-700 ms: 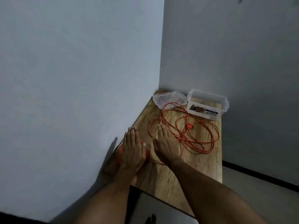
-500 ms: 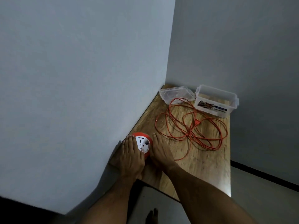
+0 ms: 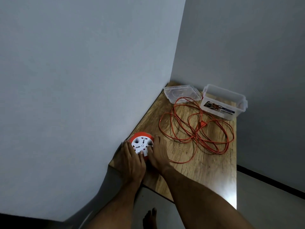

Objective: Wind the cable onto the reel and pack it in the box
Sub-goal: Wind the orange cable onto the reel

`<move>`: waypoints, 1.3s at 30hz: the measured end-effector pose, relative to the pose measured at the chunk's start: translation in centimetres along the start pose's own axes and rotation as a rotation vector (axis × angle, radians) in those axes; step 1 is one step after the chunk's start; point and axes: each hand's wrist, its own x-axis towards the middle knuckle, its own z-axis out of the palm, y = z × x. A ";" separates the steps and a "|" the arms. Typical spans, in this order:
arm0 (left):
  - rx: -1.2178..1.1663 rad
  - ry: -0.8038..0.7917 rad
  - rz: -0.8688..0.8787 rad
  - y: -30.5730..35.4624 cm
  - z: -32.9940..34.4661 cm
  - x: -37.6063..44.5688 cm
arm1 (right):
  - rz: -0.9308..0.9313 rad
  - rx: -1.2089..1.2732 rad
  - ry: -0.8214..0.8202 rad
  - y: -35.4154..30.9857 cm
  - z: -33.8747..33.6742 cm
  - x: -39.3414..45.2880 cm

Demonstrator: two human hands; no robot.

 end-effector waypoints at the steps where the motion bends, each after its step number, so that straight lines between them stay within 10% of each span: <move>1: -0.042 0.005 -0.012 0.1 0.3 0.0 | 0.027 0.023 0.010 -0.2 0.0 0.0; 17: -0.261 0.050 0.240 11.8 2.0 9.3 | 0.089 0.370 0.429 -0.6 -9.2 8.1; 24: -0.186 0.128 0.643 22.5 2.0 17.2 | 0.032 0.436 0.655 -1.1 -17.3 13.6; 39: -0.347 -0.578 0.664 37.7 3.4 22.0 | -0.110 0.206 0.758 4.1 -29.5 13.8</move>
